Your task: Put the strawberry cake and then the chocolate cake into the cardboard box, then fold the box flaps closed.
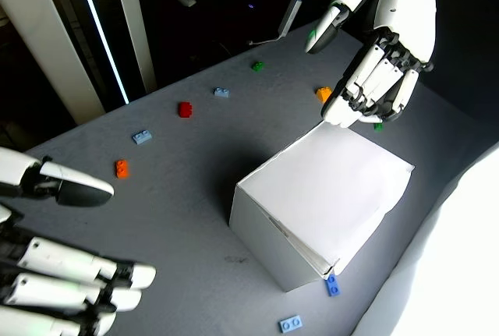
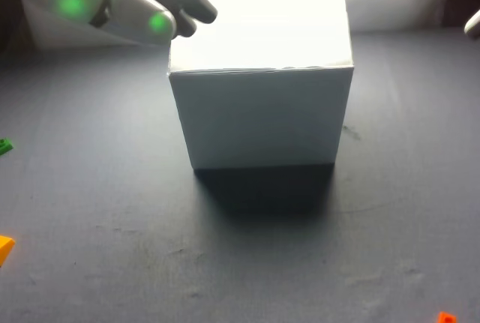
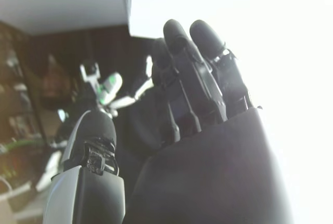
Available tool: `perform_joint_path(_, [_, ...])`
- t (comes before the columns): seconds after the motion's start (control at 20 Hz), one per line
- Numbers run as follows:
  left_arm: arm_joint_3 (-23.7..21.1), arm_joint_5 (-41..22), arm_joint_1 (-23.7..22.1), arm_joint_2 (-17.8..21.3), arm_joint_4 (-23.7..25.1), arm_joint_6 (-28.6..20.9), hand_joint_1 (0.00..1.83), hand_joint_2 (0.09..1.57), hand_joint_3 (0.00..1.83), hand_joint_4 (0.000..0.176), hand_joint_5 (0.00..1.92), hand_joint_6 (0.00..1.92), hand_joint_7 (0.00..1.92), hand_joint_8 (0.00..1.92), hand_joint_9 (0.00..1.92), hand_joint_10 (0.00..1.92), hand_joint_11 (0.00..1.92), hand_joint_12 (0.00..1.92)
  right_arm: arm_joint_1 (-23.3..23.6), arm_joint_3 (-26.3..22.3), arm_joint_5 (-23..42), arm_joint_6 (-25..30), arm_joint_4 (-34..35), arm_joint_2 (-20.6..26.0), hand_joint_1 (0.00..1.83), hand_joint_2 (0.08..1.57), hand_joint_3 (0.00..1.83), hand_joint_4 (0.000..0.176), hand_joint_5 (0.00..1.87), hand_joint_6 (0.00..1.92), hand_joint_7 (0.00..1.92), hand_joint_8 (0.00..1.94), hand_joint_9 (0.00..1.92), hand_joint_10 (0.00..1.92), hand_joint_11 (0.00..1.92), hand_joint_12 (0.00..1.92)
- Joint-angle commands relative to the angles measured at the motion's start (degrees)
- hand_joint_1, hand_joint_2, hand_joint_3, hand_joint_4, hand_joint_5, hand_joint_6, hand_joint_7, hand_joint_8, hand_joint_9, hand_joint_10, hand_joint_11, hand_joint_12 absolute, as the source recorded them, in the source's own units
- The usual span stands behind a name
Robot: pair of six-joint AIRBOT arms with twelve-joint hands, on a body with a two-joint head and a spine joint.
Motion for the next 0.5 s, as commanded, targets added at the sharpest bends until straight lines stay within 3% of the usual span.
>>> perform_joint_path(0.0, [-0.18, 2.54, -1.19, 1.21, -1.2, -1.51, 0.3, 1.3, 0.0, 0.0, 0.54, 0.03, 0.73, 0.02, 0.74, 0.02, 0.17, 1.37, 0.2, 0.24, 6.4, 0.51, 1.85, 1.43, 0.29, 1.24, 0.0, 0.0, 0.48, 0.67, 0.8, 0.05, 0.39, 1.09, 0.02, 1.76])
perform_joint_path(0.1, [-2.12, 2.54, -1.66, 3.59, 2.07, -3.89, 0.32, 1.3, 0.0, 0.0, 0.67, 0.05, 0.88, 0.06, 0.84, 0.06, 0.24, 1.31, -0.91, 0.09, 6.3, 0.51, 1.82, 1.8, 0.32, 1.25, 0.0, 0.0, 0.63, 0.87, 0.72, 0.81, 0.45, 1.29, 0.16, 1.82])
perform_joint_path(0.15, [-3.55, 2.54, -1.66, 5.21, 3.58, -4.62, 0.34, 1.28, 0.01, 0.0, 0.78, 0.04, 0.97, 0.08, 0.9, 0.21, 0.29, 1.35, -1.41, 0.05, 6.01, 0.51, 1.37, 2.01, 0.33, 1.24, 0.0, 0.0, 0.73, 0.86, 0.78, 0.88, 0.52, 1.29, 0.22, 1.84])
perform_joint_path(0.2, [-4.49, 2.53, -1.69, 6.1, 4.45, -4.93, 0.32, 1.29, 0.0, 0.0, 0.88, 0.06, 1.04, 0.12, 0.84, 0.58, 0.35, 1.44, -1.57, -0.04, 5.84, 0.51, 0.7, 2.14, 0.28, 1.27, 0.01, 0.0, 0.79, 0.9, 0.83, 0.95, 0.55, 1.4, 0.24, 1.9])
perform_joint_path(0.25, [-5.82, 2.51, -1.83, 7.58, 5.54, -5.48, 0.3, 1.3, 0.0, 0.0, 1.02, 0.12, 1.17, 0.14, 0.82, 0.82, 0.39, 1.56, -1.89, -0.3, 5.77, 0.51, -0.69, 2.45, 0.16, 1.29, 0.0, 0.0, 0.89, 1.07, 1.03, 0.98, 0.82, 1.5, 0.5, 1.92])
perform_joint_path(0.3, [-6.39, 2.49, -2.02, 8.22, 6.25, -5.87, 0.3, 1.3, 0.0, 0.0, 1.02, 0.12, 1.17, 0.14, 0.82, 0.82, 0.39, 1.56, -1.97, -0.42, 5.77, 0.5, -1.56, 2.59, 0.16, 1.29, 0.0, 0.0, 0.89, 1.07, 1.03, 0.98, 0.82, 1.5, 0.5, 1.92])
perform_joint_path(0.35, [-7.14, 2.47, -2.43, 9.03, 7.21, -6.42, 0.29, 1.31, 0.0, 0.0, 1.06, 0.28, 1.14, 0.56, 0.81, 1.19, 0.43, 1.71, -2.01, -0.55, 5.8, 0.5, -2.88, 2.77, 0.12, 1.3, 0.01, 0.0, 0.96, 1.26, 1.18, 1.13, 1.03, 1.63, 0.72, 1.92])
perform_joint_path(0.4, [-8.12, 2.41, -3.22, 9.94, 8.88, -7.23, 0.23, 1.33, 0.0, 0.0, 0.98, 0.73, 1.1, 1.18, 0.87, 1.62, 0.52, 1.86, -2.06, -0.61, 5.87, 0.5, -4.15, 2.94, 0.04, 1.32, 0.01, 0.0, 1.04, 1.35, 1.26, 1.33, 1.16, 1.72, 0.88, 1.92])
perform_joint_path(0.45, [-8.75, 2.38, -3.63, 10.4, 9.8, -7.65, 0.17, 1.35, 0.0, 0.0, 0.93, 1.01, 1.1, 1.44, 0.92, 1.79, 0.57, 1.91, -2.16, -0.61, 6.11, 0.46, -4.66, 3.13, 0.01, 1.32, 0.01, 0.0, 1.06, 1.34, 1.29, 1.45, 1.23, 1.79, 0.99, 1.92])
